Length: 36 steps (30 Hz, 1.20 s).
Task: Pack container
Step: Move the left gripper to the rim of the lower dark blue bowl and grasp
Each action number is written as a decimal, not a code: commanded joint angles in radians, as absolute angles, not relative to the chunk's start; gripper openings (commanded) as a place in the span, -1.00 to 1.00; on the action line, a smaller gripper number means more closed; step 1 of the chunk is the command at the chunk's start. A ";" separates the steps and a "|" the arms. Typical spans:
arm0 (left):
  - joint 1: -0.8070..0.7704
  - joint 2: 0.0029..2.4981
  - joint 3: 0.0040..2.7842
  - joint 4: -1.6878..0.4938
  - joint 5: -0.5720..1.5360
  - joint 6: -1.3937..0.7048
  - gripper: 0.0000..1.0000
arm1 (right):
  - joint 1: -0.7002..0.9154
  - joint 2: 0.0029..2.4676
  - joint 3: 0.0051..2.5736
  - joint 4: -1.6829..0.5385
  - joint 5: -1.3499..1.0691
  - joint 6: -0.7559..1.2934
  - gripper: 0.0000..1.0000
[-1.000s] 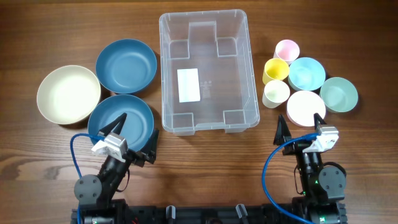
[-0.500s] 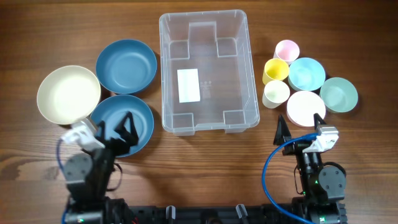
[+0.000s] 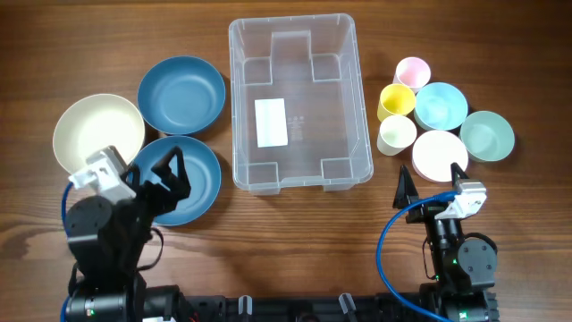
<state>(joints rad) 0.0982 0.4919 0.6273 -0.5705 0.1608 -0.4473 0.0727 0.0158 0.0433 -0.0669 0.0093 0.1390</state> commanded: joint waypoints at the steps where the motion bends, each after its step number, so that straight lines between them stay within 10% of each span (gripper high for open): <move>1: 0.104 0.495 0.632 -0.697 -0.141 -0.540 1.00 | 0.068 0.014 0.037 -0.062 0.026 0.159 1.00; 25: 0.336 0.879 0.605 -0.771 -0.269 -0.660 0.99 | 0.068 0.014 0.037 -0.062 0.026 0.159 0.99; 36: 0.394 1.192 0.605 -0.629 0.036 -0.585 0.90 | 0.068 0.014 0.037 -0.062 0.026 0.159 0.99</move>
